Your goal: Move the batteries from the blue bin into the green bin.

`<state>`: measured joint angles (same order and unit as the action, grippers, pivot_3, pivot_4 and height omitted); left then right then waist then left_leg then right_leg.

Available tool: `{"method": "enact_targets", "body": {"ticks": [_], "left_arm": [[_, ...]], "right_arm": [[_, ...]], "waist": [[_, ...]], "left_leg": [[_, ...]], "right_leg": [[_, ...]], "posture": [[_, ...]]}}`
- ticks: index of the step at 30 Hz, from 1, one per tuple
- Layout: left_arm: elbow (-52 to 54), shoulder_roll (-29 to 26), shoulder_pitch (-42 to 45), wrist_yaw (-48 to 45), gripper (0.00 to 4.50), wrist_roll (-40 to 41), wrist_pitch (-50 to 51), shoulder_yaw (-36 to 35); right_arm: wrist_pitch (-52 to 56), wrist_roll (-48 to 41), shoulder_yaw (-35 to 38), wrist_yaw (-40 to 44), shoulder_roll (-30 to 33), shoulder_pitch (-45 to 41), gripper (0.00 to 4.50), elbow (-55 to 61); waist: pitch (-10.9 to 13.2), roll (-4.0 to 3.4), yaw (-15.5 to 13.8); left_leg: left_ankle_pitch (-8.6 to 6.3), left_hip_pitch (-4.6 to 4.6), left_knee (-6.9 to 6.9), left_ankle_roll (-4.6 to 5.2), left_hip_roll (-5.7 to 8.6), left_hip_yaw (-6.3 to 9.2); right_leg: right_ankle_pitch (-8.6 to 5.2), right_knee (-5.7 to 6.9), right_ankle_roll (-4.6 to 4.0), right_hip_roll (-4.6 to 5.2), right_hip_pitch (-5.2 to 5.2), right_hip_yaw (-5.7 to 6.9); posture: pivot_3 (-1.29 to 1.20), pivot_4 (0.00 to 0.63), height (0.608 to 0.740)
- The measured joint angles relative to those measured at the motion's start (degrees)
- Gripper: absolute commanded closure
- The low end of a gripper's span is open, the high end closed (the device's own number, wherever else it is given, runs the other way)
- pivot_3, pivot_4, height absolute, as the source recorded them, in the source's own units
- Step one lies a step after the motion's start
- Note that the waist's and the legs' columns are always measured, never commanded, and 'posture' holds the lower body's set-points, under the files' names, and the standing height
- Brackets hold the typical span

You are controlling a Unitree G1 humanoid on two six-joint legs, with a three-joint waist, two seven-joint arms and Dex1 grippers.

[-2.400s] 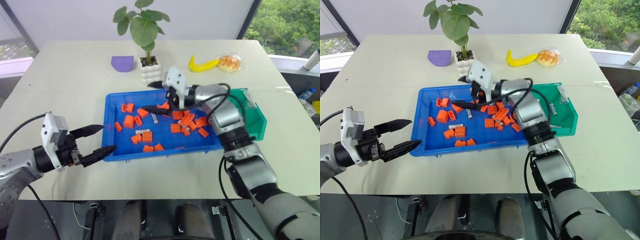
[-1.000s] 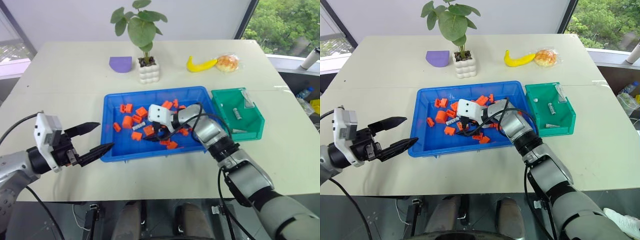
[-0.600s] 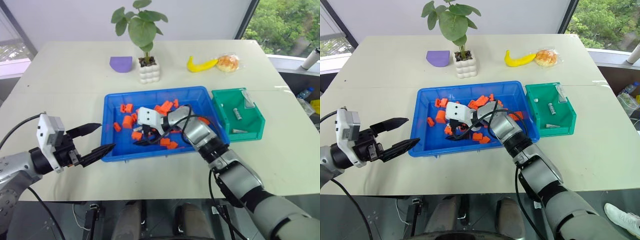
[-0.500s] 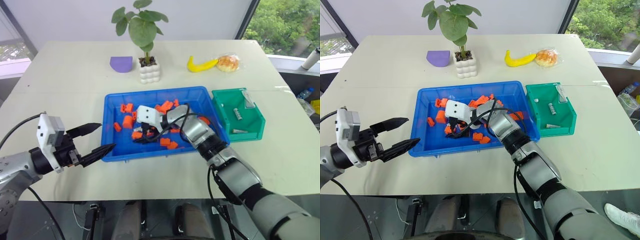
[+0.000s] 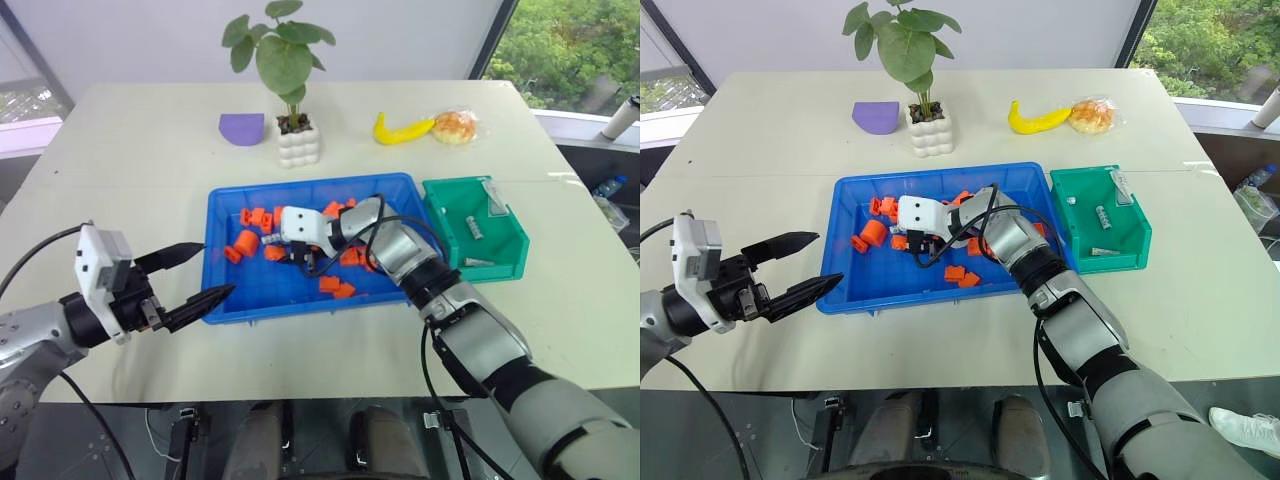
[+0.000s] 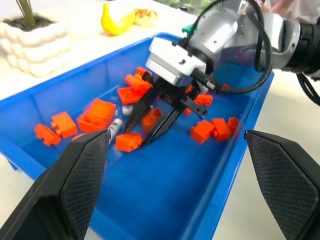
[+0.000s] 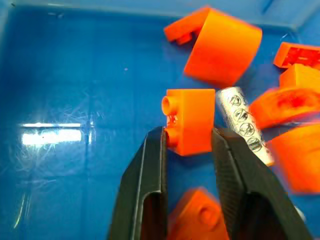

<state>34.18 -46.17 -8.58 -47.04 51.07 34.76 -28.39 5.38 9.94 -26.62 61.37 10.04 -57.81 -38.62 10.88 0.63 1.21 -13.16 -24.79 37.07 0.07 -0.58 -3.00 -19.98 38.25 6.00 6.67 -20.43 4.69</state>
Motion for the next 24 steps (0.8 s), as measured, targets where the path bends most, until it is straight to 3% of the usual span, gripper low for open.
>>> {"method": "enact_targets", "body": {"ticks": [12, 19, 20, 24], "left_arm": [[-0.01, 0.04, 0.27, 0.84, 0.0, 0.36, 0.05, 0.16], [-0.37, 0.0, -0.18, 0.36, 0.0, 0.67, 0.12, 0.11], [-0.39, -0.01, -0.14, 0.27, 0.0, 0.66, 0.12, 0.11], [-0.52, -0.11, 0.24, -0.2, 0.0, 0.66, 0.13, 0.11]], "right_arm": [[4.51, -2.21, 0.75, 2.77, -0.39, 2.52, 3.81, 4.94], [14.76, -6.25, 0.54, 8.07, 1.45, 8.01, 0.35, 19.84], [15.23, -6.3, 0.54, 7.62, 1.33, 8.15, 0.04, 20.6], [14.54, -6.17, 0.71, 3.91, 0.57, 7.95, 0.04, 19.76]], "waist": [[0.0, 0.0, -0.07], [0.01, -0.01, -0.13], [0.01, -0.01, -0.11], [0.01, -0.01, -0.07]], "left_leg": [[0.0, 0.0, -0.01, 0.0, 0.0, 0.0], [0.0, -0.01, -0.01, 0.0, 0.0, 0.01], [0.0, -0.01, -0.01, 0.0, 0.0, 0.0], [0.0, -0.01, -0.02, -0.01, 0.0, 0.0]], "right_leg": [[0.0, -0.01, 0.0, 0.01, 0.0, 0.0], [0.0, -0.01, -0.01, 0.03, 0.0, 0.0], [0.0, -0.01, -0.01, 0.03, -0.01, 0.0], [0.0, -0.01, -0.01, 0.02, -0.02, 0.0]], "posture": [[0.0, 0.15, 0.739], [0.0, 0.15, 0.739], [0.0, 0.15, 0.739], [0.0, 0.15, 0.739]]}}
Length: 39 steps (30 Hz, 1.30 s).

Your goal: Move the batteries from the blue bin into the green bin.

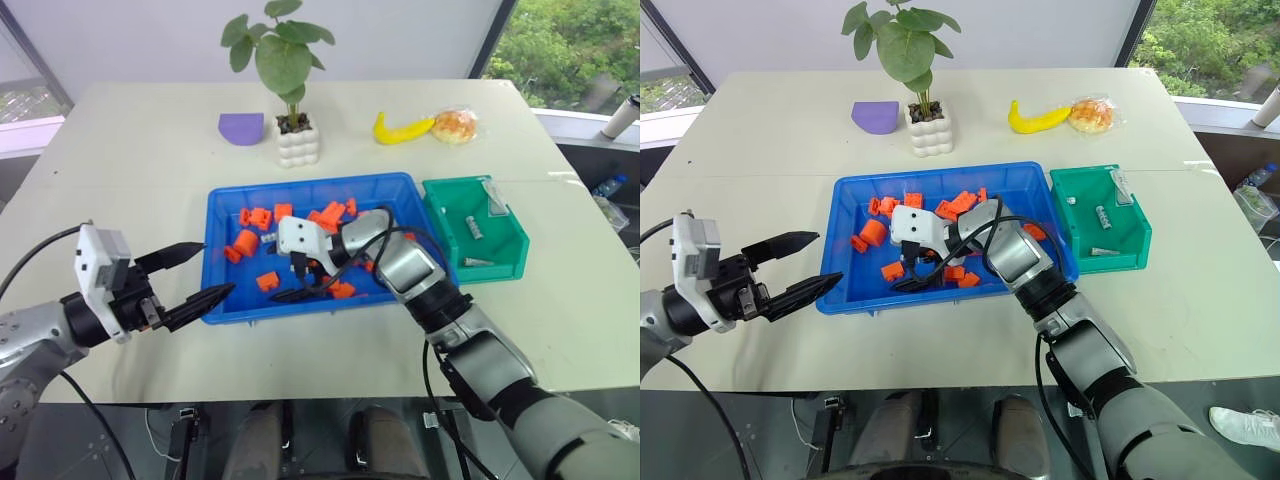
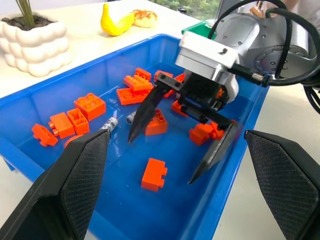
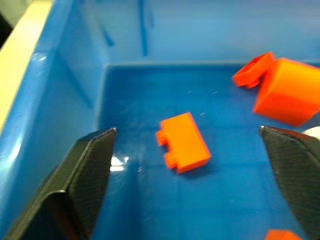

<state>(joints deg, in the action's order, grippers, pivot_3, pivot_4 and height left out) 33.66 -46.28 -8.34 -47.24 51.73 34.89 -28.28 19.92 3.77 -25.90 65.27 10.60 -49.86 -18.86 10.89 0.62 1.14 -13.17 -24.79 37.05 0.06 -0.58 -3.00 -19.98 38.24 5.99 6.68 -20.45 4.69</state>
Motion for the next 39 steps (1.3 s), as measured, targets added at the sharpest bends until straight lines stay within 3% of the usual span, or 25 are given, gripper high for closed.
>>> {"method": "enact_targets", "body": {"ticks": [13, 28, 29, 30, 37, 39], "left_arm": [[-5.15, -1.83, 1.52, -1.48, 0.0, -1.51, -0.41, -0.64], [-8.55, -0.52, 5.1, 0.03, 0.0, -6.61, -4.0, -0.24], [-8.53, -0.5, 5.12, 0.02, 0.0, -6.61, -4.0, -0.2], [-8.5, -0.49, 5.11, 0.01, 0.0, -6.6, -4.0, -0.19], [-7.6, -0.34, 4.14, -0.04, 0.0, -6.11, -3.92, -0.19], [-7.54, -0.24, 3.81, -0.05, 0.0, -6.05, -3.89, -0.19]], "right_arm": [[-12.02, 1.74, 1.93, -7.96, -2.86, -11.43, 0.04, -22.78], [-19.88, 3.97, 3.43, -10.88, -7.56, -16.23, 0.04, -41.0], [-20.27, 4.06, 3.78, -11.26, -7.88, -16.81, 0.55, -42.3], [-20.54, 4.13, 3.99, -11.54, -7.99, -17.28, 0.78, -43.32], [-22.16, 5.57, 4.48, -10.83, -8.09, -18.49, 4.35, -46.13], [-22.2, 6.04, 4.61, -10.74, -8.25, -18.69, 4.44, -46.16]], "waist": [[0.01, -0.01, 0.14], [0.01, -0.01, 1.18], [0.01, 0.0, 1.31], [0.01, -0.01, 1.35], [0.01, -0.01, 1.38], [0.01, -0.01, 1.39]], "left_leg": [[0.0, 0.0, -0.01, 0.0, 0.01, -0.03], [0.01, 0.0, -0.06, -0.01, 0.0, 0.0], [0.01, 0.0, -0.07, -0.01, 0.0, 0.0], [0.01, 0.0, -0.07, -0.01, 0.0, 0.0], [0.01, 0.0, -0.07, -0.01, 0.0, 0.0], [0.01, 0.0, -0.07, -0.01, 0.0, 0.0]], "right_leg": [[0.0, 0.0, 0.0, -0.02, -0.02, 0.0], [0.0, 0.02, 0.0, -0.03, -0.03, 0.0], [0.0, 0.03, 0.0, -0.03, -0.03, 0.0], [0.0, 0.03, 0.0, -0.03, -0.03, 0.0], [0.0, 0.03, 0.0, -0.01, -0.03, 0.0], [0.0, 0.03, -0.01, -0.01, -0.03, 0.0]], "posture": [[0.0, 0.15, 0.739], [0.0, 0.15, 0.739], [0.0, 0.15, 0.739], [0.0, 0.15, 0.739], [0.0, 0.15, 0.739], [0.0, 0.15, 0.739]]}}
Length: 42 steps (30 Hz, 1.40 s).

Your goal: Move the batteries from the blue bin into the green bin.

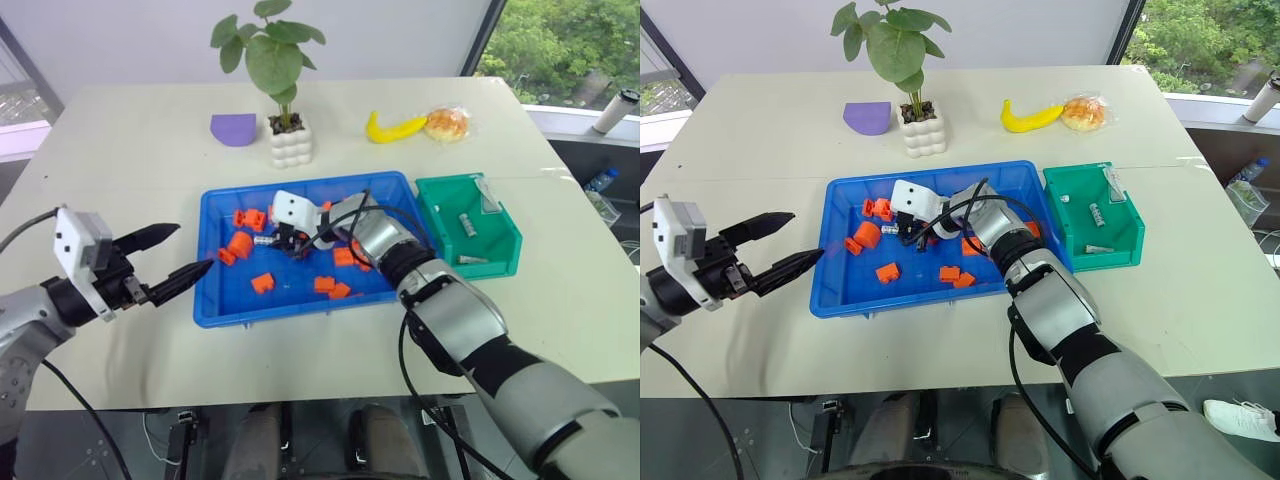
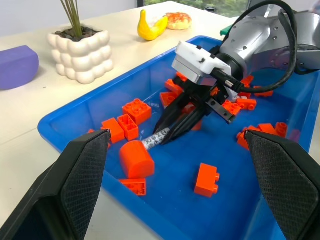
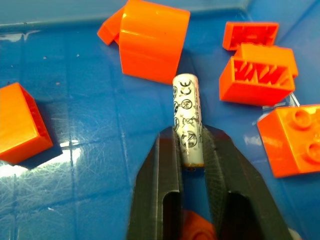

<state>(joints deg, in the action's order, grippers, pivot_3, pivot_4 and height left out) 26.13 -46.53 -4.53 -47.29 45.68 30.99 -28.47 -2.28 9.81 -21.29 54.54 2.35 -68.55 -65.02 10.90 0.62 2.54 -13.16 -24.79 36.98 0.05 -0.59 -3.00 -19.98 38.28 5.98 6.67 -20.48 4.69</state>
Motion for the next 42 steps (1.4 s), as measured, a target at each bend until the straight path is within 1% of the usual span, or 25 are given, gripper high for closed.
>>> {"method": "enact_targets", "body": {"ticks": [8, 11, 16, 20, 24, 27, 29, 33, 36, 39, 42], "left_arm": [[0.05, 0.07, -0.41, -0.08, 0.0, 0.04, 0.04, 0.08], [0.05, 0.22, -0.39, -0.19, 0.0, 0.03, 0.04, 0.36], [-0.03, 0.64, -0.11, -0.87, 0.0, 0.0, 0.01, 1.31], [-0.28, 1.92, 1.86, -1.45, 0.0, -0.03, -0.04, 4.83], [-1.38, 2.59, 7.18, -2.57, 0.0, 0.01, -0.03, 8.29], [-3.39, 3.67, 13.28, -4.01, 0.0, -0.08, -0.04, 12.21], [-5.86, 4.98, 17.67, -5.44, 0.0, -0.72, -0.33, 15.51], [-12.6, 7.86, 25.86, -8.32, 0.0, -3.48, -1.94, 20.72], [-18.28, 10.84, 31.11, -10.87, 0.0, -5.9, -4.18, 23.96], [-22.94, 12.56, 33.42, -13.11, 0.0, -7.94, -5.83, 25.95], [-27.36, 14.04, 35.25, -15.23, 0.0, -9.59, -7.7, 27.28]], "right_arm": [[0.03, 0.26, 0.95, 0.39, -0.17, -0.04, 4.44, 0.09], [0.87, 0.19, 1.37, 1.15, 0.07, -0.03, 4.44, 1.73], [5.33, -1.61, 4.04, 3.02, 1.94, -0.98, 4.44, 10.35], [10.29, -3.27, 5.25, 4.57, 5.05, -0.96, 4.44, 19.45], [14.94, -3.88, 6.08, 6.03, 10.98, 1.21, 4.44, 27.8], [18.46, -3.85, 6.51, 6.78, 17.74, 3.51, 4.44, 32.78], [20.5, -3.81, 7.3, 6.83, 22.5, 4.41, 4.44, 35.15], [24.23, -3.82, 9.8, 6.52, 31.06, 6.99, 4.44, 39.56], [27.17, -3.81, 11.59, 6.01, 37.22, 11.52, 4.44, 43.1], [30.33, -3.84, 13.56, 5.42, 42.21, 16.23, 4.44, 46.48], [35.25, -4.6, 17.02, 4.74, 46.49, 21.52, 4.44, 53.29]], "waist": [[0.0, -0.01, 0.0], [0.01, -0.02, 0.0], [0.02, -0.02, -0.08], [0.02, -0.02, -0.29], [0.01, -0.01, -0.68], [0.03, -0.03, -1.43], [0.04, -0.01, -1.87], [0.04, 0.0, -1.8], [0.05, 0.01, -1.86], [0.06, 0.0, -1.69], [0.07, -0.01, -1.69]], "left_leg": [[0.0, 0.0, 0.0, 0.0, 0.0, 0.0], [0.0, 0.0, 0.0, 0.0, 0.0, -0.01], [0.0, 0.0, -0.01, 0.0, 0.01, -0.01], [-0.01, -0.01, 0.0, 0.0, 0.03, 0.0], [0.0, -0.01, 0.02, 0.01, 0.07, 0.0], [0.0, -0.02, 0.04, 0.02, 0.09, -0.05], [0.0, -0.03, 0.06, 0.02, 0.09, -0.05], [0.0, -0.05, 0.06, 0.03, 0.08, -0.08], [0.0, -0.05, 0.06, 0.04, 0.08, -0.12], [0.0, -0.07, 0.06, 0.05, 0.07, -0.18], [0.0, -0.07, 0.07, 0.05, 0.02, -0.19]], "right_leg": [[0.0, 0.0, 0.0, 0.01, -0.01, 0.0], [0.0, 0.0, 0.0, 0.01, -0.02, 0.0], [0.0, 0.01, 0.0, 0.03, -0.02, 0.0], [0.0, 0.01, -0.01, 0.05, 0.0, 0.0], [0.01, -0.01, -0.01, 0.08, 0.02, 0.01], [0.01, -0.02, 0.0, 0.09, 0.02, 0.0], [0.01, -0.04, 0.0, 0.07, 0.02, 0.01], [0.01, -0.04, 0.0, 0.06, 0.02, 0.02], [0.01, -0.06, 0.0, 0.06, 0.02, 0.02], [0.01, -0.07, 0.0, 0.06, -0.01, 0.02], [0.01, -0.07, 0.0, 0.04, -0.02, 0.03]], "posture": [[0.0, 0.15, 0.739], [0.0, 0.15, 0.739], [0.0, 0.15, 0.739], [0.0, 0.15, 0.739], [0.0, 0.15, 0.739], [0.0, 0.15, 0.739], [0.0, 0.15, 0.739], [0.0, 0.15, 0.739], [0.0, 0.15, 0.739], [0.0, 0.15, 0.739], [0.0, 0.15, 0.739]]}}
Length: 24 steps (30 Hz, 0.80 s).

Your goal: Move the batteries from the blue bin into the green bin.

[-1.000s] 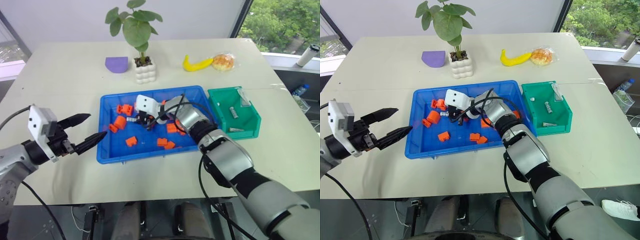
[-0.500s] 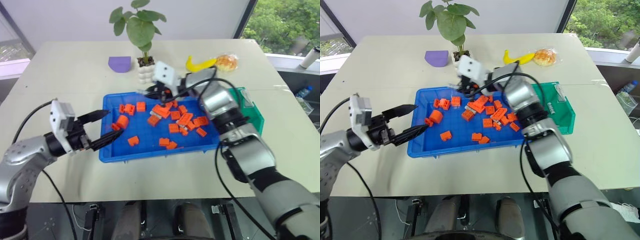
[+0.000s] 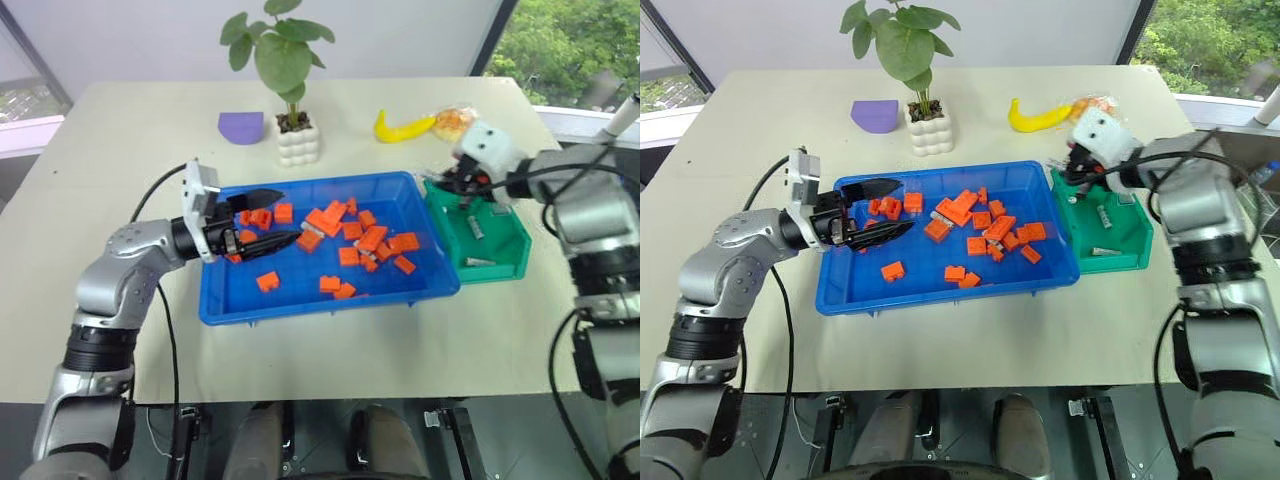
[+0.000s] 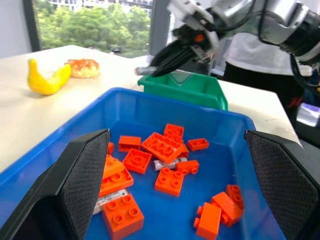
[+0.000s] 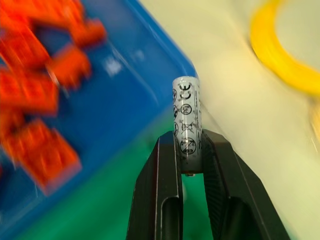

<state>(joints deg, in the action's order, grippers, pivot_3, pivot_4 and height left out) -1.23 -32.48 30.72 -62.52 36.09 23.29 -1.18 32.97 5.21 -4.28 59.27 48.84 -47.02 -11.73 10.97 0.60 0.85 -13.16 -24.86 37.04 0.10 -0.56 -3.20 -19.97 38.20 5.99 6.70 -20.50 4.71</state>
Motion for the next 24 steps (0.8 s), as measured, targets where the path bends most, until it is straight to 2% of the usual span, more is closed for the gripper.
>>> {"method": "enact_targets", "body": {"ticks": [5, 9, 18, 24], "left_arm": [[-5.11, 1.26, 2.05, -2.38, 0.0, -1.9, -2.15, 0.25], [-6.75, 1.65, 2.69, -3.51, 0.0, -2.61, -2.61, 0.26], [-7.21, 1.71, 3.3, -2.64, 0.0, -4.01, -4.14, -0.58], [-4.76, 1.14, -0.08, 0.33, 0.0, -4.12, -4.86, -4.05]], "right_arm": [[6.38, -2.02, 4.06, -2.1, 3.61, 4.83, 4.44, 8.42], [8.83, -3.43, 5.27, -3.25, 4.16, 7.24, 4.44, 11.08], [9.98, -5.66, 5.21, -5.17, 4.13, 9.95, 0.05, 11.66], [8.09, -6.29, 6.01, -9.62, 2.56, 10.26, 0.01, 11.01]], "waist": [[0.0, 0.0, -0.24], [0.0, 0.0, -0.3], [0.0, 0.01, -0.28], [0.0, 0.01, -0.21]], "left_leg": [[0.0, 0.0, 0.06, 0.0, 0.0, 0.01], [0.0, 0.0, 0.08, 0.0, 0.01, 0.04], [0.0, 0.0, 0.09, 0.01, 0.02, 0.05], [0.0, 0.0, 0.09, 0.0, 0.0, 0.07]], "right_leg": [[0.0, 0.0, 0.0, 0.0, 0.04, 0.0], [0.0, 0.0, 0.0, 0.01, 0.07, 0.0], [0.0, 0.0, 0.01, 0.02, 0.08, 0.01], [0.0, 0.0, 0.01, 0.01, 0.08, 0.01]], "posture": [[0.0, 0.15, 0.739], [0.0, 0.15, 0.739], [0.0, 0.15, 0.739], [0.0, 0.15, 0.739]]}}
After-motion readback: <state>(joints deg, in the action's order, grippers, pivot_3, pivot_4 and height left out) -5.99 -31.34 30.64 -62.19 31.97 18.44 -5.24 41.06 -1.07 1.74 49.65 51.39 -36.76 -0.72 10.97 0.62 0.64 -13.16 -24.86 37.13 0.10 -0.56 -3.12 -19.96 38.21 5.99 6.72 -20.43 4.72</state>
